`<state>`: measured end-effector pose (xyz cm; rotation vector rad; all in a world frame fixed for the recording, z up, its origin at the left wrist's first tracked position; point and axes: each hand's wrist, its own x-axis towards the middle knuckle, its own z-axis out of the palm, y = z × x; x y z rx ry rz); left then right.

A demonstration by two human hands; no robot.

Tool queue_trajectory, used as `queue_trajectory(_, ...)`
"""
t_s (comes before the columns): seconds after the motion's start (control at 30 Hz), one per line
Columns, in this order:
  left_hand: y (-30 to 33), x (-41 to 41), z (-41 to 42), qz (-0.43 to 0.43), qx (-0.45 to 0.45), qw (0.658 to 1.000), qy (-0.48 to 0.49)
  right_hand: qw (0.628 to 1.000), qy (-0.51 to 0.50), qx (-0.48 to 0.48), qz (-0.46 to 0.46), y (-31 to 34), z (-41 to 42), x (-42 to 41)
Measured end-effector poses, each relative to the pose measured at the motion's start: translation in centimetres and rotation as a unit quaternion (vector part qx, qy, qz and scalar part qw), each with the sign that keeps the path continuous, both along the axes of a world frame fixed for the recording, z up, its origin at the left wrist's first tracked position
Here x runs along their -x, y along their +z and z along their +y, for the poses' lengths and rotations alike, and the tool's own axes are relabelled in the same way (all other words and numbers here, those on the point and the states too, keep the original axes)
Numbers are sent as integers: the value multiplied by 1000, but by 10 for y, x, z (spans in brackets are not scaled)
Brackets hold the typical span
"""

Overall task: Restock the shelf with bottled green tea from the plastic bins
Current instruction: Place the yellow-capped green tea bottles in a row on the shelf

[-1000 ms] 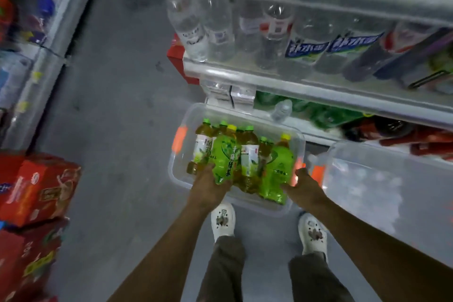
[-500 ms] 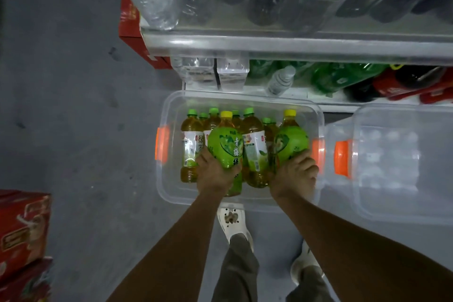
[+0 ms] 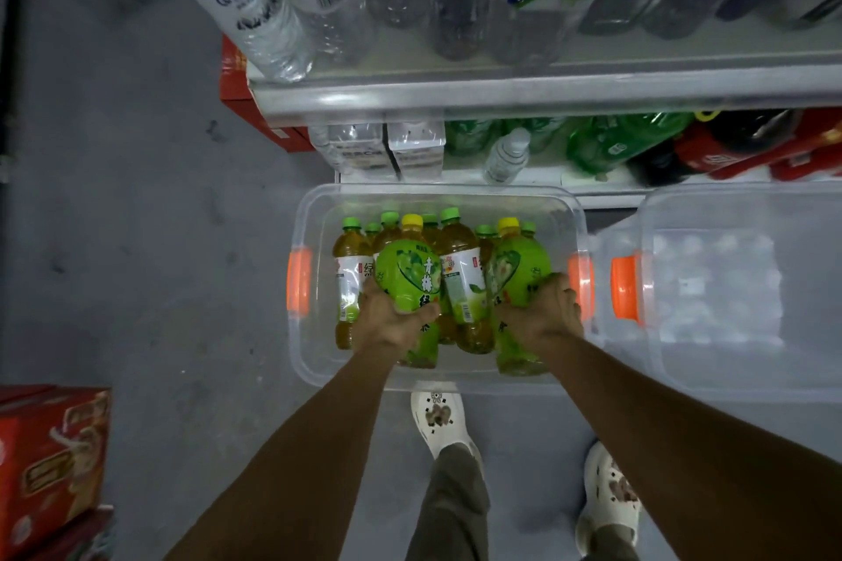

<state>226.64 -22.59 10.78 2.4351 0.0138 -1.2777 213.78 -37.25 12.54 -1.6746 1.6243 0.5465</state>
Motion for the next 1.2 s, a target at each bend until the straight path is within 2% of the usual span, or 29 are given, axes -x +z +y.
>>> queue_trajectory(0.13,41,9,-6,22,23,996,85,993,-65,-76,-58,33,-16,15)
queue_trajectory(0.2,64,19,-10,42,56,993,99,983,-110,-106,-102,60,-26,27)
queue_trajectory(0.3,111,43,-22,50,92,990,98,958,-164,-148,-185,106,-42,57)
queue_trajectory(0.43,185,89,-46,59,184,975,106,919,-210,-191,-274,171,-67,111)
queue_trajectory(0.67,308,186,-96,106,305,939,116,846,-221,-243,-420,288,-117,231)
queue_trajectory(0.83,385,260,-152,141,400,900,100,809,-225,-208,-501,369,-159,310)
queue_trajectory(1.0,461,338,-210,103,487,866,49,795,-201,-153,-551,444,-199,382)
queue_trajectory(1.2,523,396,-263,29,507,861,-30,775,-200,-75,-595,510,-239,453)
